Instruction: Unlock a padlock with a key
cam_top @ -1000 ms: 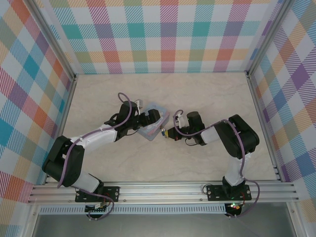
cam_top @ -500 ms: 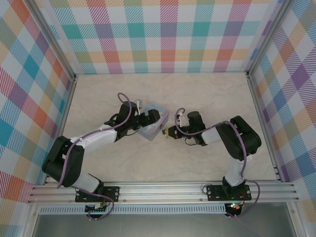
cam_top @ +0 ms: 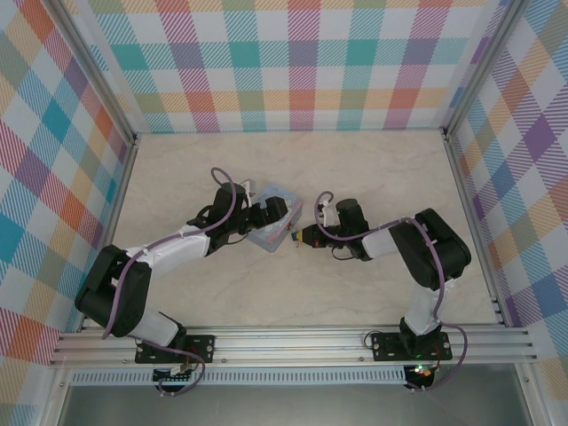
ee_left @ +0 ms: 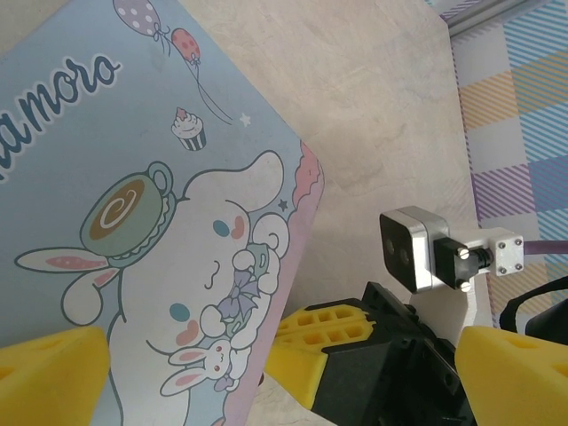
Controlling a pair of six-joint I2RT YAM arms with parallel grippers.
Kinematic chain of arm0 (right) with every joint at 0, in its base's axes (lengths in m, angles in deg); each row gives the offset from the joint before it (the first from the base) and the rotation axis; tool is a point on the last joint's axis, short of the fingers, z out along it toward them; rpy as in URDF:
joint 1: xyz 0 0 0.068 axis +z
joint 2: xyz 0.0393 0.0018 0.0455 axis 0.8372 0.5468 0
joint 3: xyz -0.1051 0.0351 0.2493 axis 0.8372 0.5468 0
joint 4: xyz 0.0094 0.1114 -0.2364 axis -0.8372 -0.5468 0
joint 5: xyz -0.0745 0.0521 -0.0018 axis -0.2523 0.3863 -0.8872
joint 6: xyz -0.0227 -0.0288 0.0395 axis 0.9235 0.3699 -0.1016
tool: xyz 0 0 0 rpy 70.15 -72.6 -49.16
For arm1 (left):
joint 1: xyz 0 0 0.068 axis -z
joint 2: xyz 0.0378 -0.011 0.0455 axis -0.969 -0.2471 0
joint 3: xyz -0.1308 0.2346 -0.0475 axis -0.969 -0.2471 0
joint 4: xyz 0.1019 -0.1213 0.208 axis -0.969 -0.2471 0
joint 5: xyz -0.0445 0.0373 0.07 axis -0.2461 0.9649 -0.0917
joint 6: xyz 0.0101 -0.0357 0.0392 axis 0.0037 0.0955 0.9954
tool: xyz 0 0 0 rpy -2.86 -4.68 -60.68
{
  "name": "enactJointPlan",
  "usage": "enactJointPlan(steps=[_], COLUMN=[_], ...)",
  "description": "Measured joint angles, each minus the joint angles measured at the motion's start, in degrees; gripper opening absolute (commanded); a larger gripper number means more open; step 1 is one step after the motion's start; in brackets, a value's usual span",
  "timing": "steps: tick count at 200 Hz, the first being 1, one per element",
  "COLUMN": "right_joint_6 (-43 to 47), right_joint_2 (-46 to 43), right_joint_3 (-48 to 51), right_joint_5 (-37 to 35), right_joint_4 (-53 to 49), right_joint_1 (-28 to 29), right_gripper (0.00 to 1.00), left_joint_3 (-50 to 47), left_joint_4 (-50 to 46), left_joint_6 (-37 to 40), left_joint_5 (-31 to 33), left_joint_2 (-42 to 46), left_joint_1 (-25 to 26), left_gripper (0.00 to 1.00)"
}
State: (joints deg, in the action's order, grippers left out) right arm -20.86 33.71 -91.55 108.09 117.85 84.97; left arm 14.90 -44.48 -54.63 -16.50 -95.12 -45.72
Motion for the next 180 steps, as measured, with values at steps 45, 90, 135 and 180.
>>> enactJointPlan(steps=[45,90,135,180], right_joint_6=[-0.26,-1.6,-4.85,-10.38], right_joint_2=[0.0,-0.02,-0.02,0.0], right_joint_3=[-1.66,-3.54,-4.09,-4.09], right_joint_5=[-1.27,-1.92,-2.19,-2.97], right_joint_4=[-3.61,-6.97,-7.67,-6.54], right_joint_1=[0.2,0.46,0.46,0.46], right_gripper=[0.03,0.03,0.03,0.03], left_joint_3=[0.0,0.0,0.02,0.02], left_joint_4=[0.04,0.04,-0.02,-0.02], left_joint_6=[-0.02,-0.02,0.02,0.02], left_joint_5=[-0.35,-0.37,0.76,1.66], left_joint_2=[-0.02,-0.04,-0.04,-0.04], left_joint_1=[0.0,0.04,0.92,1.75], left_gripper=[1.0,1.0,1.0,1.0])
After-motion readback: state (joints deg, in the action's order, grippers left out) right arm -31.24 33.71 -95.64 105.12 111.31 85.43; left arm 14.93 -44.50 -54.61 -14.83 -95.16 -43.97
